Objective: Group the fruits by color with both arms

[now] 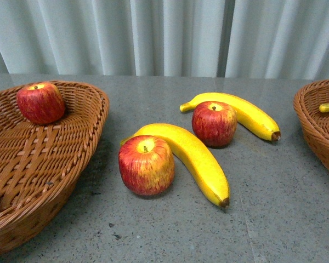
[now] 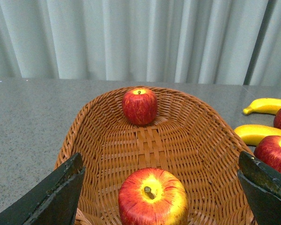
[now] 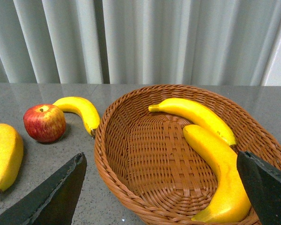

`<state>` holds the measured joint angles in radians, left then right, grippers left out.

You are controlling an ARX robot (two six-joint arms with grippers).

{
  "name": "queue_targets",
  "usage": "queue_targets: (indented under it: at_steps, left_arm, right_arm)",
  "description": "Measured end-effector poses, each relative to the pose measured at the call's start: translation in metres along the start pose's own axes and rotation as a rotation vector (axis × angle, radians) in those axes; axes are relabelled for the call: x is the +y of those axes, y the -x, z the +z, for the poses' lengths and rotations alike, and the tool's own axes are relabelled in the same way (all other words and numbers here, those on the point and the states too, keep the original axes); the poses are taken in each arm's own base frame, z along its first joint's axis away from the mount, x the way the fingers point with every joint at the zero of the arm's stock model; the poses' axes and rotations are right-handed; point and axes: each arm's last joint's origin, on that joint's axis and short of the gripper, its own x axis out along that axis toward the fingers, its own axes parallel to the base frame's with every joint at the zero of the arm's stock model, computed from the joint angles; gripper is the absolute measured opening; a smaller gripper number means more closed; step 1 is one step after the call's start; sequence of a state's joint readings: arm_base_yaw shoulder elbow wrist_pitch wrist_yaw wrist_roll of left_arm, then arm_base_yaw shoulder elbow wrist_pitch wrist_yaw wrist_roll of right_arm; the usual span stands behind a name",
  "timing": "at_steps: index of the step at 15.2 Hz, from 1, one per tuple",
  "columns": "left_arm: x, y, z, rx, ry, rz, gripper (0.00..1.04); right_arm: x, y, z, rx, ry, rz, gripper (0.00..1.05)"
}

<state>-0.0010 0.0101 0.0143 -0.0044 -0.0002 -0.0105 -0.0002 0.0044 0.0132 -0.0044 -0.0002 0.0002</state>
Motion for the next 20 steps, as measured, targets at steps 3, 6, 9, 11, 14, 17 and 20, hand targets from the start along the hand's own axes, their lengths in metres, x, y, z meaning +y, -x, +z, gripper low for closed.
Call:
queue_targets:
  at_steps: [3,6,9,11,14,17,20]
  left_arm:
    - [0.0000,0.0000,0.0000,0.000,0.000,0.000,0.98]
    - [0.0000,0.0000,0.0000,0.000,0.000,0.000,0.98]
    - [0.0000,0.0000,0.0000,0.000,0.000,0.000,0.98]
    - [0.0000,0.0000,0.0000,0.000,0.000,0.000,0.98]
    - [0.0000,0.0000,0.0000,0.000,0.000,0.000,0.98]
    - [0.0000,0.0000,0.0000,0.000,0.000,0.000,0.98]
    - [-0.0012,-0.0087,0.0030,0.155,0.025,0.186,0.98]
  right_arm:
    - [0.0000,0.0000,0.0000,0.000,0.000,0.000,0.98]
    - [0.0000,0.0000,0.0000,0.000,0.000,0.000,0.98]
    - [0.0000,0.0000,0.0000,0.000,0.000,0.000,0.98]
    - [0.0000,0.0000,0.0000,0.000,0.000,0.000,0.98]
    - [0.0000,0.0000,0.0000,0.000,0.000,0.000,0.98]
    - [0.0000,0.0000,0.0000,0.000,0.000,0.000,0.98]
    - [0.0000,0.0000,0.0000,0.000,0.000,0.001,0.98]
